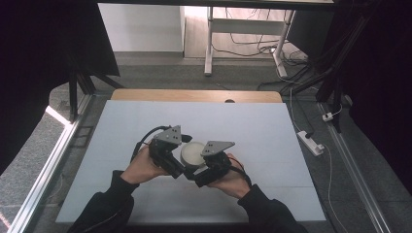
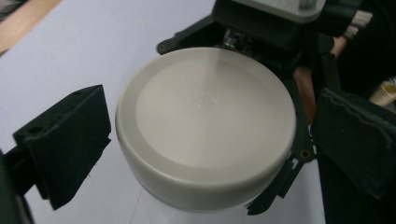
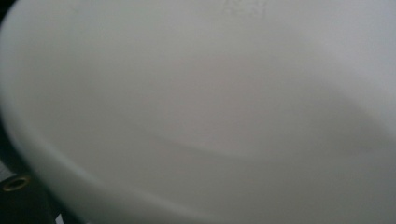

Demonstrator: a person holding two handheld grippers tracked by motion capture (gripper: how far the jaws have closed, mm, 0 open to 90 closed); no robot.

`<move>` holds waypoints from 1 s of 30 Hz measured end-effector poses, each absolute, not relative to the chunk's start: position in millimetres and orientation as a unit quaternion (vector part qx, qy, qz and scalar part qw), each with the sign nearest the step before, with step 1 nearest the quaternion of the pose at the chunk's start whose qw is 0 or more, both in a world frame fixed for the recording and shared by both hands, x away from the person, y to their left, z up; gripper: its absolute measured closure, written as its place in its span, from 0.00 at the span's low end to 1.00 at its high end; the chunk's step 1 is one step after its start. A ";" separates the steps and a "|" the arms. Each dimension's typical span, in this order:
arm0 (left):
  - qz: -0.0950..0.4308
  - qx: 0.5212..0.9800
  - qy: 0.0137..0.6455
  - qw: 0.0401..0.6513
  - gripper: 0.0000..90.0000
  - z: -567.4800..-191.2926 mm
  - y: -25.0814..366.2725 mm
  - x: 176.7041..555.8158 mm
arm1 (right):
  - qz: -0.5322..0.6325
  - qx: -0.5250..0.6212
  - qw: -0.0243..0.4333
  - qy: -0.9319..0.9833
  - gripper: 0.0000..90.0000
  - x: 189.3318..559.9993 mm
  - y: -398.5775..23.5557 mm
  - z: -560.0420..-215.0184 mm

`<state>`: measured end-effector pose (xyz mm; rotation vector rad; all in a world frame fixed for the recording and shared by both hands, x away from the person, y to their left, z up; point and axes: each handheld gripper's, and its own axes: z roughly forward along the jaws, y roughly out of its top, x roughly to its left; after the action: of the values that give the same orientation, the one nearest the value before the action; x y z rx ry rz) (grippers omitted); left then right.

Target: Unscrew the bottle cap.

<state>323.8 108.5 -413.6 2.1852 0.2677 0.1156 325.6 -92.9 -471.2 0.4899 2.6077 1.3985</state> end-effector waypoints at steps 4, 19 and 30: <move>0.029 0.885 0.088 0.456 0.01 -416.3 110.7 325.3 | 0.468 0.138 0.059 0.871 0.07 321.1 -89.6 -470.8; 0.035 0.882 0.133 0.451 0.09 -424.5 103.6 328.2 | 0.456 0.152 0.075 0.873 0.07 321.0 -87.5 -473.0; 0.072 0.865 0.221 0.445 0.09 -428.1 89.1 325.2 | 0.442 0.208 0.092 0.868 0.07 328.8 -90.2 -477.1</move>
<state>325.2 89.1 -428.1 2.1423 0.5474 0.1796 328.8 -90.2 -477.1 0.6185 2.5774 1.3118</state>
